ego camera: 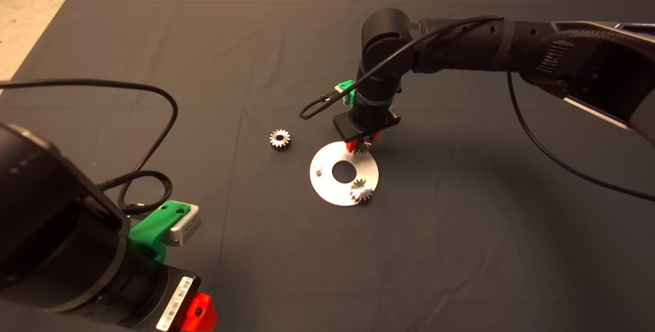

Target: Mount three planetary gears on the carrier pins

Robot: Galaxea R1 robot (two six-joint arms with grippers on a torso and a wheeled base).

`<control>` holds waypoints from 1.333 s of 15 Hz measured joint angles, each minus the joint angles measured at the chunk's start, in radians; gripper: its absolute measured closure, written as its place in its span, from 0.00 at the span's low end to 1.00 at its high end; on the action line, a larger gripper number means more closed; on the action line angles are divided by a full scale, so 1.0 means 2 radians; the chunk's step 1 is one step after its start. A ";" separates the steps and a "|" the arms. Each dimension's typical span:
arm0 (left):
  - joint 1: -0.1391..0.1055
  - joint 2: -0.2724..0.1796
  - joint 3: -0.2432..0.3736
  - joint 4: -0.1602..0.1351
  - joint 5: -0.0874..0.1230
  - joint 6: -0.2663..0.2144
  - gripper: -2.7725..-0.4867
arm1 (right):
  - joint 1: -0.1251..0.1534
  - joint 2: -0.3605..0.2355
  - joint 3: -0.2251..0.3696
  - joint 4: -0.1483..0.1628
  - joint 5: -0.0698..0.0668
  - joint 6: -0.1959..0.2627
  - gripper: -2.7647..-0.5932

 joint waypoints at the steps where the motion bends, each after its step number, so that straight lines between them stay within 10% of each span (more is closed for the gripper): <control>1: 0.000 0.000 0.000 0.000 0.000 0.000 0.01 | 0.000 0.000 0.000 0.000 0.000 0.000 0.78; 20: 0.000 0.000 0.000 0.000 0.000 0.000 0.01 | -0.001 0.001 0.001 -0.001 -0.001 0.000 0.78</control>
